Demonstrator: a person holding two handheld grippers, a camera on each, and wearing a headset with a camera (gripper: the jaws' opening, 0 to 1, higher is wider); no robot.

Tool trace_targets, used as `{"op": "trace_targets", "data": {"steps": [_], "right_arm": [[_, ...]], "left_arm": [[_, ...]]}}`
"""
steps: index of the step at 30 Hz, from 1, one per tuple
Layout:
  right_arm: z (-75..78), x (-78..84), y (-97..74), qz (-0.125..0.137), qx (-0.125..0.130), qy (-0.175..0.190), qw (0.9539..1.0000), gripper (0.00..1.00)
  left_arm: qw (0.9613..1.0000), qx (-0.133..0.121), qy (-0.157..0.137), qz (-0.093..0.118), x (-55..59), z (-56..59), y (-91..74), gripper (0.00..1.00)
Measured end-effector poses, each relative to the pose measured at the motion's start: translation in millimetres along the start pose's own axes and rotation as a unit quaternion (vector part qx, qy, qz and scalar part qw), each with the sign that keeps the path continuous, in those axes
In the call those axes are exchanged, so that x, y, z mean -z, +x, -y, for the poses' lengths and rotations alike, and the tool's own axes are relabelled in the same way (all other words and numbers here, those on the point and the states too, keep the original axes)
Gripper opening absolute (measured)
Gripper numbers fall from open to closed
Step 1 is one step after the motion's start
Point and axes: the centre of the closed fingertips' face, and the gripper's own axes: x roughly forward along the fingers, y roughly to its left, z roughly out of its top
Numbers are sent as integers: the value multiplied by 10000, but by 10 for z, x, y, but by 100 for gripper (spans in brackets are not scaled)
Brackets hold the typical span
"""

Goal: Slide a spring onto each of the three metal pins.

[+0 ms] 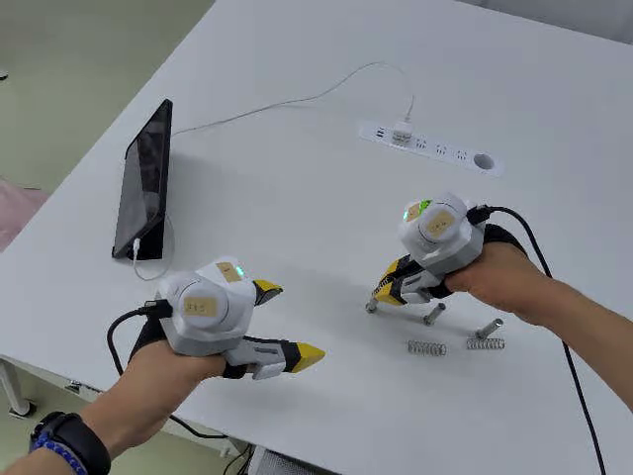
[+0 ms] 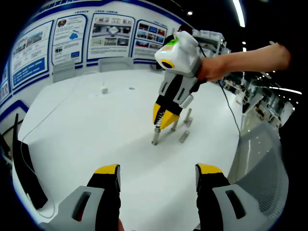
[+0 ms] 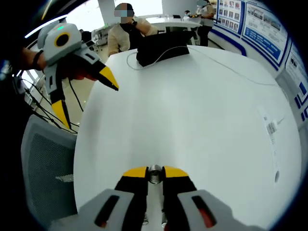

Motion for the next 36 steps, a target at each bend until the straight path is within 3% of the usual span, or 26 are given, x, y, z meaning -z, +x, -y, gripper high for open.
{"op": "trace_targets", "data": {"steps": [36], "right_arm": [[-21, 160, 386, -424, -61, -401, 9983, 13]], "left_arm": [[10000, -94, -22, 27, -15, -59, -19, 65]]}}
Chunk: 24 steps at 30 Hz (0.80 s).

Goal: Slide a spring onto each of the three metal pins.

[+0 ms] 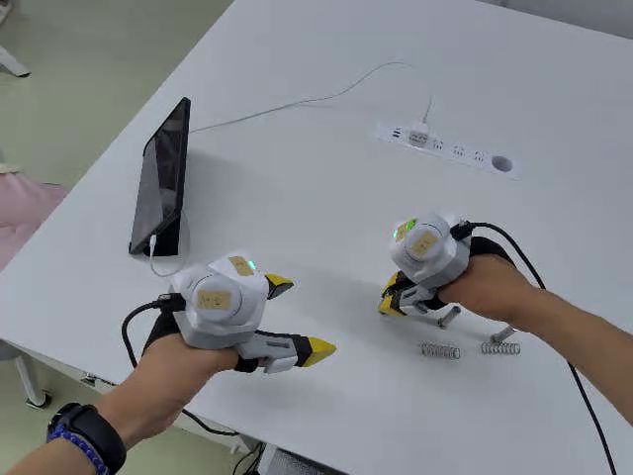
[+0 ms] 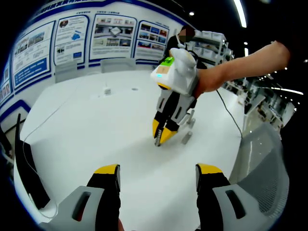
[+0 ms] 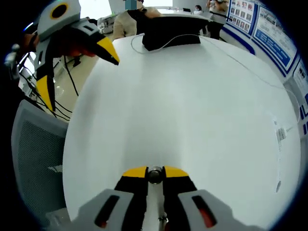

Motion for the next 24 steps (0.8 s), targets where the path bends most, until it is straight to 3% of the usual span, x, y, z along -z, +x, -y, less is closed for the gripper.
{"op": "trace_targets", "data": {"steps": [7, 14, 24], "right_arm": [[-30, 17, -2, -1, -59, 55, 10000, 16], [-22, 39, -175, 99, 55, 95, 9999, 25], [7, -17, -536, 626, 424, 401, 9963, 43]], "left_arm": [[10000, -2, 1, -13, 2, 4, 2, 65], [10000, 35, 21, -16, -7, 38, 10, 65], [10000, 65, 63, 7, -61, 90, 8, 65]]}}
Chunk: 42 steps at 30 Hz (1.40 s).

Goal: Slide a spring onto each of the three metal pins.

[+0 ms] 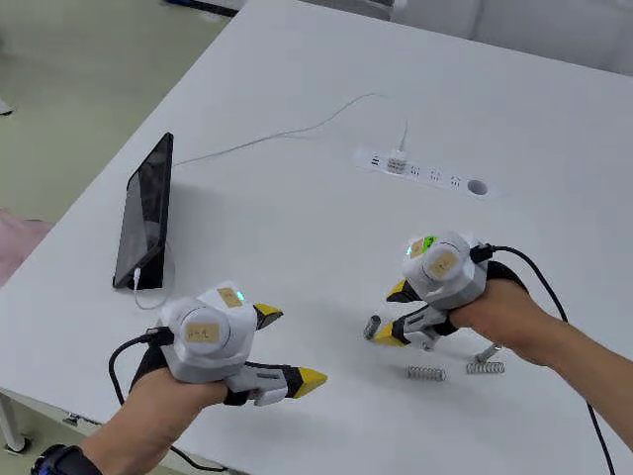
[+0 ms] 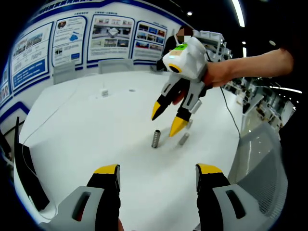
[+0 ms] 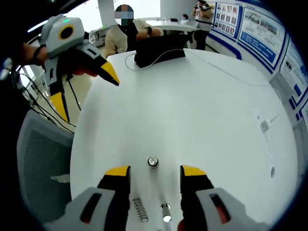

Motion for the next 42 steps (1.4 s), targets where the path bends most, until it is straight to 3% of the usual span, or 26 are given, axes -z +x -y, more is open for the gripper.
{"op": "trace_targets", "data": {"steps": [6, 10, 18, 20, 25, 29, 31, 34, 42], "right_arm": [[-89, -8, -87, 273, 29, 199, 9994, 45], [-117, 39, -122, 318, 146, 327, 9989, 48], [-236, 132, -224, 680, 303, 805, 9940, 55], [-251, 174, -251, 757, 395, 1004, 9913, 56], [-294, 197, -352, 1228, 561, 1590, 9780, 60], [-320, 312, -429, 1376, 718, 1839, 9706, 61], [-343, 362, -468, 1492, 765, 2109, 9630, 63], [-367, 444, -509, 1614, 819, 2334, 9554, 65], [-432, 643, -625, 1730, 1006, 2603, 9446, 67]], "left_arm": [[10000, 26, 33, 19, -41, 41, 2, 65], [10000, 17, 20, 40, -63, 61, -5, 65], [10000, 2, 3, 24, -81, 113, 7, 66], [10000, 0, 1, 22, -89, 120, 11, 66], [10000, -8, -2, 16, -108, 137, 18, 66], [10000, -13, -2, -4, -108, 153, 27, 66], [10000, -8, -6, -16, -110, 171, 31, 66], [10000, -3, -3, -37, -109, 185, 42, 66], [9999, 52, 33, -97, -112, 241, 87, 67]]}}
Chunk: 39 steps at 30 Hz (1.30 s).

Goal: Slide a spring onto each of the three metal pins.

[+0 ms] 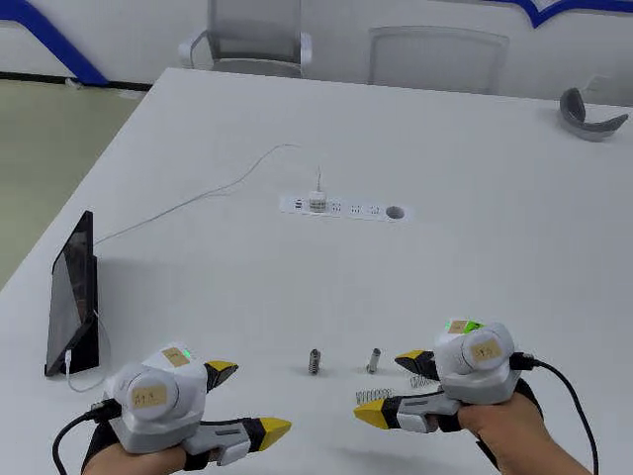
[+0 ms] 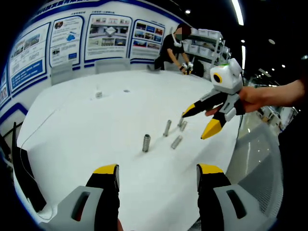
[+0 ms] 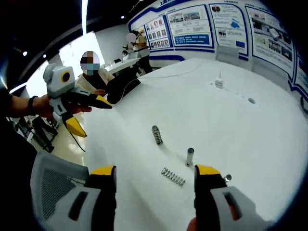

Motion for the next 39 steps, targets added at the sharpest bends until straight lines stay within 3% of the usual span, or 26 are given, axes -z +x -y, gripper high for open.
{"op": "trace_targets", "data": {"steps": [16, 27, 39], "right_arm": [[251, 293, -422, 253, 481, 484, 9973, 73], [378, 515, -652, 362, 713, 819, 9934, 74], [325, 641, -744, 341, 741, 923, 9924, 76]], "left_arm": [[9995, 258, 71, -188, 39, 159, 212, 68], [9978, 533, 237, -304, -14, 363, 402, 68], [9939, 808, 565, -487, -59, 522, 632, 65]]}}
